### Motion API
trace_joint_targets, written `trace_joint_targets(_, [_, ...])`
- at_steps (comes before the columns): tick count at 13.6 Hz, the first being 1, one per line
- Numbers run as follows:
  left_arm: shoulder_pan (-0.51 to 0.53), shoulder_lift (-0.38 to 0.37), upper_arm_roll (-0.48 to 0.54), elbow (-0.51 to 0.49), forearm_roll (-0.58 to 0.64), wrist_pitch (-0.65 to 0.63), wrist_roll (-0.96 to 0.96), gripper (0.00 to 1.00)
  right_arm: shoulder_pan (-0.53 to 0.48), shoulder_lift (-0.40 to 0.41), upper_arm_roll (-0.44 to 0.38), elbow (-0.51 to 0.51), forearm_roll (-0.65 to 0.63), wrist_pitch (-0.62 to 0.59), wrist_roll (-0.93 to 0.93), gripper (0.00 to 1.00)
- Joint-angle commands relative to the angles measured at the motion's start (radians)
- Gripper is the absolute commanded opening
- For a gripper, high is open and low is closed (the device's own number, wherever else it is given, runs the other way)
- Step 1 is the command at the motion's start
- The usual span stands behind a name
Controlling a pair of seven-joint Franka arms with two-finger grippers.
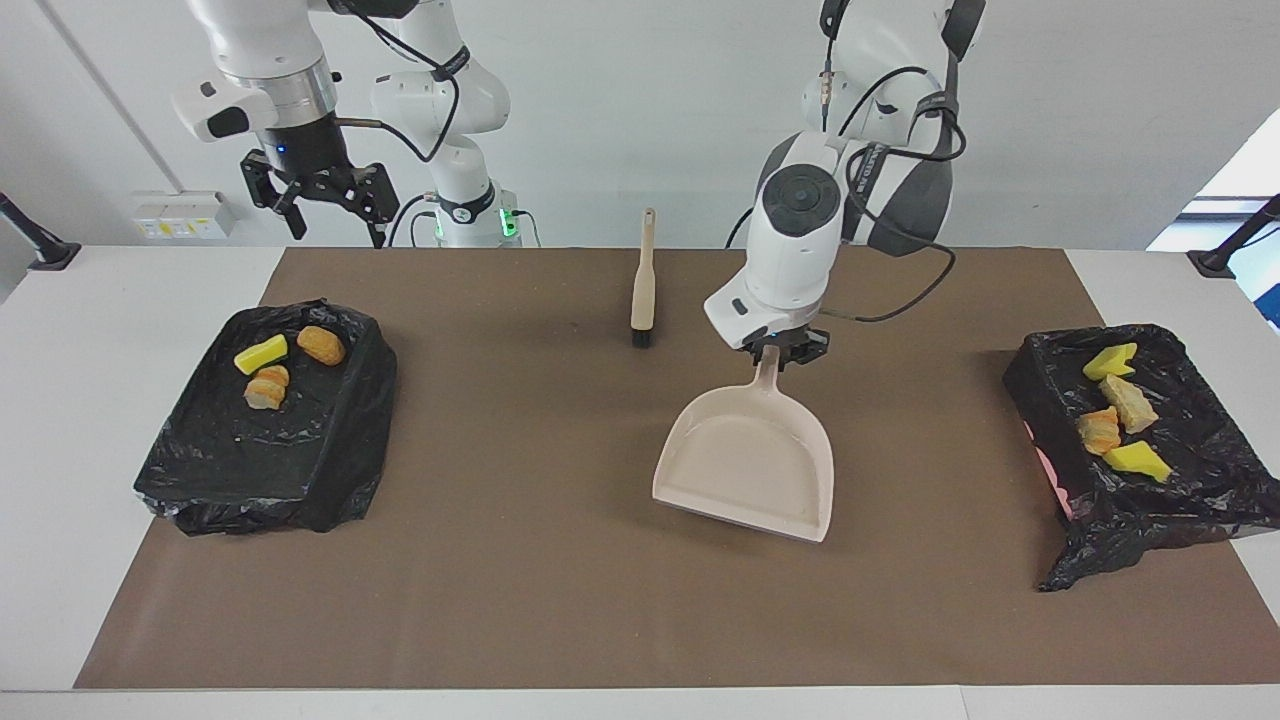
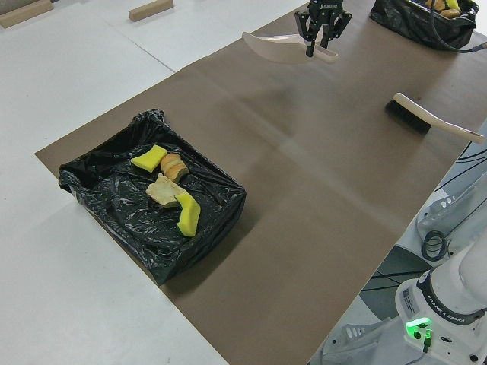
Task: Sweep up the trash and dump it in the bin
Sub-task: 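Bring the empty dustpan back and set it on the mat with the left gripper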
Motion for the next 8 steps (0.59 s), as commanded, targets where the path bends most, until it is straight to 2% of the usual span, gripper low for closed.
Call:
trace_joint_targets(1, [-0.043,0.088,0.02,0.099,-0.047,0.063,-0.132,0.0,0.033,-0.019,-0.065,-0.016,0.022,-0.021,-0.055,1.0])
trace_joint_targets(3, [-0.069,0.108,0.02,0.113,-0.067,0.137,-0.177,0.0,0.099,-0.02,-0.157,-0.02,0.023,-0.025,-0.058,1.0])
trace_joint_targets(5, [-0.072,0.135,0.02,0.138,-0.078,0.148,-0.206,0.0,0.102,-0.017,-0.165,-0.018,0.025,-0.025,-0.069,1.0])
trace_joint_targets(7, [-0.113,0.213,0.033,0.176,-0.072,0.151,-0.235,0.0,0.1,-0.02,-0.168,-0.023,0.063,-0.037,-0.071,1.0])
trace_joint_targets(8, [-0.116,0.226,0.03,0.182,-0.073,0.157,-0.238,0.0,0.099,-0.023,-0.168,-0.033,0.088,-0.043,-0.063,1.0])
